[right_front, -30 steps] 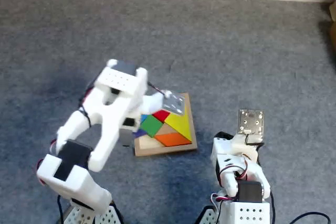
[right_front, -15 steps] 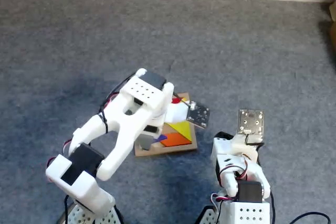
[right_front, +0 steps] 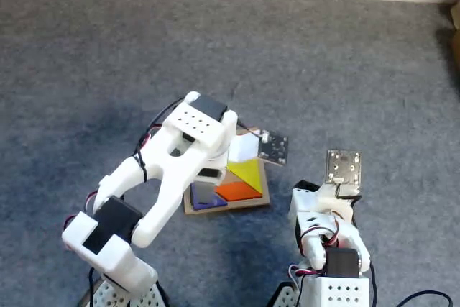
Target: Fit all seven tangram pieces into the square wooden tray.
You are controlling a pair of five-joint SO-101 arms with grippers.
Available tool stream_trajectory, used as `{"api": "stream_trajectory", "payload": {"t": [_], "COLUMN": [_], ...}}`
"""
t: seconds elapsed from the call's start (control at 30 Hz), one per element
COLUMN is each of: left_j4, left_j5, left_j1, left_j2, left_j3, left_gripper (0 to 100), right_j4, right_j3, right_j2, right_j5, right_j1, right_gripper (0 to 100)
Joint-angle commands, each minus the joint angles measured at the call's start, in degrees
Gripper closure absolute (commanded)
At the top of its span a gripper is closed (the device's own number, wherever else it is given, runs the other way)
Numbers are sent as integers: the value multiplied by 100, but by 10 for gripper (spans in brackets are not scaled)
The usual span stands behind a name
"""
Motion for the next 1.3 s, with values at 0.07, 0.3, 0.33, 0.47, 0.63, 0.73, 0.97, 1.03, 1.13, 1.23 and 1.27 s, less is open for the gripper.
{"api": "stream_trajectory", "payload": {"t": [0.07,0.3,0.33,0.47,0.63,0.73,0.97,1.03,1.13,1.23,1.27], "left_j4": [-53,-738,-835,-1134,-1477,-1591,-1556,-1503,-1011,-536,-457], "left_j5": [800,1705,1776,1829,1802,1802,1802,1829,1837,1943,2075], "left_j1": [4,-13,-22,-31,-347,-488,-444,-453,-453,-453,-453], "left_j2": [-22,-66,-57,-31,-57,-75,-84,-84,-84,-84,-84], "left_j3": [-127,673,769,1112,1147,1147,1121,936,549,154,40], "left_gripper": [761,761,761,761,762,759,761,761,762,762,762], "right_j4": [-163,-163,-163,-163,-163,-163,-163,-163,-163,-163,-163], "right_j3": [822,822,822,822,822,822,822,822,822,822,822], "right_j2": [-48,-48,-48,-48,-48,-48,-48,-48,-48,-48,-48], "right_j5": [-44,-44,-44,-44,-44,-44,-44,-44,-44,-44,-44], "right_j1": [110,110,110,110,110,110,110,110,110,110,110], "right_gripper": [987,987,987,987,987,987,987,987,987,987,987]}}
